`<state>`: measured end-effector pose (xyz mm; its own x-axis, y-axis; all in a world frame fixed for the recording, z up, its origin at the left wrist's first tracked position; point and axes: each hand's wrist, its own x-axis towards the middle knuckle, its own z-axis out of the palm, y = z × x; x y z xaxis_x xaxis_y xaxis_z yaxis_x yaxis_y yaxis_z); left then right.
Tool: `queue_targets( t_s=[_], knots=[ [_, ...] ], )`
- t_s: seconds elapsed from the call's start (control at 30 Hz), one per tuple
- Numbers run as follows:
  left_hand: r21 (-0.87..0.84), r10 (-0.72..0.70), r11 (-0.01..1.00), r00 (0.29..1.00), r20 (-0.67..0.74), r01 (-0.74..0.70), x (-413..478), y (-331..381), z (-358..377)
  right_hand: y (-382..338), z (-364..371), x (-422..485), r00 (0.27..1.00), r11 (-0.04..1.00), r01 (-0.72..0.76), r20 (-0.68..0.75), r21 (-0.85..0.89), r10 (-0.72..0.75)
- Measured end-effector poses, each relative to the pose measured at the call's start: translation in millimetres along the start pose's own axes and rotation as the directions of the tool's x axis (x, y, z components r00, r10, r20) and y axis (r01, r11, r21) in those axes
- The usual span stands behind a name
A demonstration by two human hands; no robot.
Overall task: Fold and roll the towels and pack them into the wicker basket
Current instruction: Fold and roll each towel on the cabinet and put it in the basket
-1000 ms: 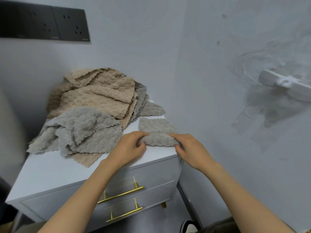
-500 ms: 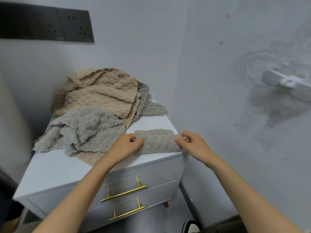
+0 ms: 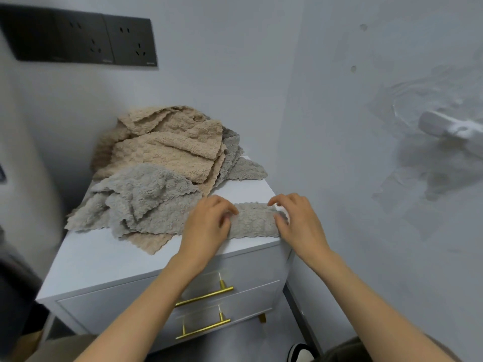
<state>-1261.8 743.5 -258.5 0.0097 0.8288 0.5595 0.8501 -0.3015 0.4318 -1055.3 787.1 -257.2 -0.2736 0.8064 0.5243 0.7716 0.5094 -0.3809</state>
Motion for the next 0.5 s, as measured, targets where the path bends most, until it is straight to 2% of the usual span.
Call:
queue_targets(
  t_s=[0.07,0.17,0.33,0.5],
  knots=[
    [-0.004,0.112,0.994,0.994,-0.006,-0.112,-3,2,0,-2,2,-2,0.989,0.988,0.147,-0.001,-0.054,-0.147],
    [0.000,0.156,0.988,0.987,0.031,-0.156,-6,-5,0,-6,-1,-8,0.971,0.964,0.240,0.025,-0.114,-0.239],
    [0.005,0.144,0.989,0.964,0.224,-0.149,-9,-21,-3,-8,-3,-16,0.972,0.969,0.213,0.123,-0.123,-0.198],
    [-0.076,0.096,0.994,0.968,0.233,-0.080,-5,-23,-3,-3,-1,-15,0.962,0.968,0.214,0.201,-0.130,-0.186]
  ],
)
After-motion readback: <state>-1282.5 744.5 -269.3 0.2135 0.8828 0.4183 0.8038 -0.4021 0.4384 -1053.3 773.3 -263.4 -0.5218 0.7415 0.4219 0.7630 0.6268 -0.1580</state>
